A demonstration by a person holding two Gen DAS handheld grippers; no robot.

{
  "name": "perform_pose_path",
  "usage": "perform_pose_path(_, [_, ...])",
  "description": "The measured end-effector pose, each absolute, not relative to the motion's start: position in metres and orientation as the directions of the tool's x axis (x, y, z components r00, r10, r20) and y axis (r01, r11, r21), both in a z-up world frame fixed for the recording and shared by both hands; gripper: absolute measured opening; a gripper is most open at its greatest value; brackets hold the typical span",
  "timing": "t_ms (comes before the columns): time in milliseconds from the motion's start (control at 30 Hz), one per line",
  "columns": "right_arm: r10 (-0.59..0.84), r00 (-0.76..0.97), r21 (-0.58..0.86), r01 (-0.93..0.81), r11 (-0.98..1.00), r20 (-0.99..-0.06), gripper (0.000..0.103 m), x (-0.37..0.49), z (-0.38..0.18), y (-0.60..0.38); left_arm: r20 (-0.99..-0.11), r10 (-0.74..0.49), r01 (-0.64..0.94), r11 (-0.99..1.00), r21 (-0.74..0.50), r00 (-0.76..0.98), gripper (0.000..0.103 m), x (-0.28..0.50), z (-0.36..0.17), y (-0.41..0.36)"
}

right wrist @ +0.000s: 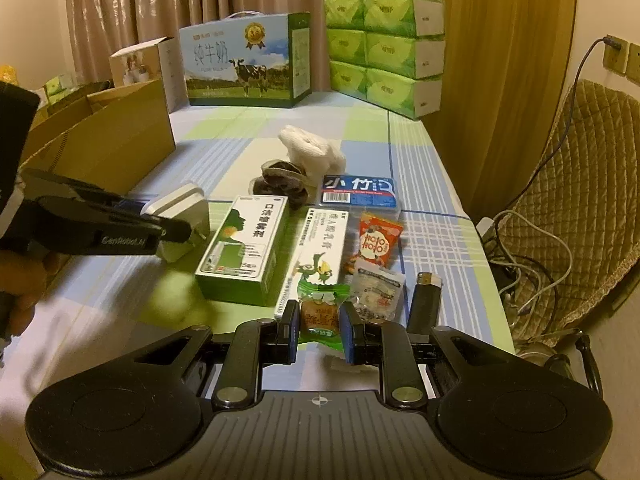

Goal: Organize objects
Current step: 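Carry candy and white device to the cardboard box and release both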

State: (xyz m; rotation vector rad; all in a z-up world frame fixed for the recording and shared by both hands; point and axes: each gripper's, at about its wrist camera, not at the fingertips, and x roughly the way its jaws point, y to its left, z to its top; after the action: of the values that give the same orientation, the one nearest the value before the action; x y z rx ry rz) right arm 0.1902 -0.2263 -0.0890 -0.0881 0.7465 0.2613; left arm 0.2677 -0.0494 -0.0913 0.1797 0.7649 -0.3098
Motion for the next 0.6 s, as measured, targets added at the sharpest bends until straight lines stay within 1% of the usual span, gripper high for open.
perform_pose_path(233, [0.209,0.715,0.010,-0.272,0.962,-0.667,0.018,0.179,-0.070,-0.219,-0.696,-0.214,0.321,0.947,0.025,0.685,0.026,0.244,-0.060,-0.042])
perform_pose_path(467, [0.244,0.735,0.010,-0.308,0.951,-0.632,0.018,0.170,-0.031,-0.197,-0.658,-0.212,0.288,0.958,0.007,0.722,0.026,0.218,-0.001,-0.018])
perform_pose_path(600, [0.306,0.742,0.023,-0.365,0.931,-0.596,0.018,0.167,-0.003,-0.169,-0.626,-0.187,0.260,0.965,0.026,0.757,0.026,0.204,0.036,0.010])
